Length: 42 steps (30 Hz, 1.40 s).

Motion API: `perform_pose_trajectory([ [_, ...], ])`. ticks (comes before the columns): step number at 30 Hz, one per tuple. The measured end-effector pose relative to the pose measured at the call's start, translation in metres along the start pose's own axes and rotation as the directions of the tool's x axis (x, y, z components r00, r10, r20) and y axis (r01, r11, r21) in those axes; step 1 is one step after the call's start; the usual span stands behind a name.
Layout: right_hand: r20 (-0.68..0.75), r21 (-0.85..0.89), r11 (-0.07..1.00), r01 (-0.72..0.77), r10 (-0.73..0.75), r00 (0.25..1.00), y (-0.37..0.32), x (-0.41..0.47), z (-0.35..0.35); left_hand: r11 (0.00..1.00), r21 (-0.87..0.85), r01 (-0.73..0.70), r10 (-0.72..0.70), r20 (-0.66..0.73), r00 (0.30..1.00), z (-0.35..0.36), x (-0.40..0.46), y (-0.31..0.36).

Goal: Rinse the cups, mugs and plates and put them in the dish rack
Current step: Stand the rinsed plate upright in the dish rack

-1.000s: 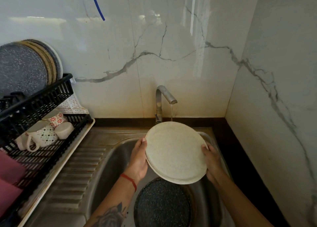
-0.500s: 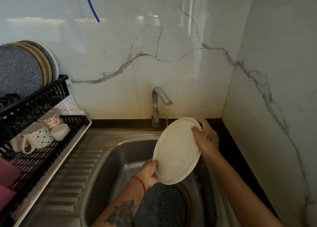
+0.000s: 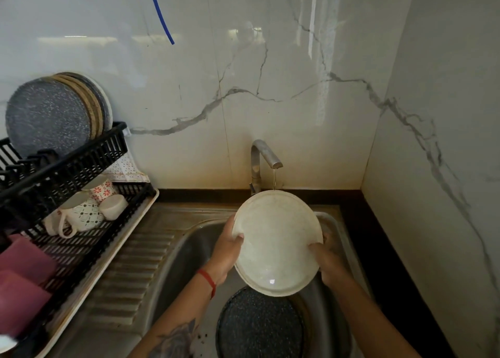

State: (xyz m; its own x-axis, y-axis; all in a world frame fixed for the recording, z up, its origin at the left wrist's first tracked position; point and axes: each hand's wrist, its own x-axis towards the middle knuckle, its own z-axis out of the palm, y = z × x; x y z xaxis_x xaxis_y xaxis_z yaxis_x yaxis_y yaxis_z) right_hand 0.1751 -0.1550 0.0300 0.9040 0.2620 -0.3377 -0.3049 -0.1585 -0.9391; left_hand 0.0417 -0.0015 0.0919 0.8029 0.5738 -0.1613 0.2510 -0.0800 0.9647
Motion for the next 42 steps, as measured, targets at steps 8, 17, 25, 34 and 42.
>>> perform_pose_trajectory([
  [8, -0.139, -0.210, 0.952, 0.225, -0.257, 0.957, -0.036, -0.020, 0.015, 0.993, -0.043, 0.111, -0.106, 0.113, 0.988, -0.026, -0.020, -0.022],
  [17, -0.240, -0.311, 0.897, 0.313, -0.393, 0.888, -0.032, -0.050, 0.038, 0.996, -0.065, 0.067, -0.052, 0.208, 0.977, -0.064, -0.030, -0.034],
  [25, -0.256, -0.377, 0.848, 0.374, -0.483, 0.838, -0.077, -0.072, 0.078, 0.998, -0.021, -0.051, 0.054, 0.173, 0.983, -0.139, -0.027, 0.011],
  [34, -0.086, -0.252, 0.662, 0.706, -0.742, 0.665, -0.194, -0.113, 0.187, 0.913, 0.006, -0.407, 0.402, 0.139, 0.905, -0.295, -0.032, 0.131],
  [42, 0.075, -0.146, 0.348, 0.926, -0.929, 0.361, -0.271, -0.129, 0.367, 0.907, 0.146, -0.396, 0.419, -0.203, 0.885, -0.471, -0.001, 0.162],
])
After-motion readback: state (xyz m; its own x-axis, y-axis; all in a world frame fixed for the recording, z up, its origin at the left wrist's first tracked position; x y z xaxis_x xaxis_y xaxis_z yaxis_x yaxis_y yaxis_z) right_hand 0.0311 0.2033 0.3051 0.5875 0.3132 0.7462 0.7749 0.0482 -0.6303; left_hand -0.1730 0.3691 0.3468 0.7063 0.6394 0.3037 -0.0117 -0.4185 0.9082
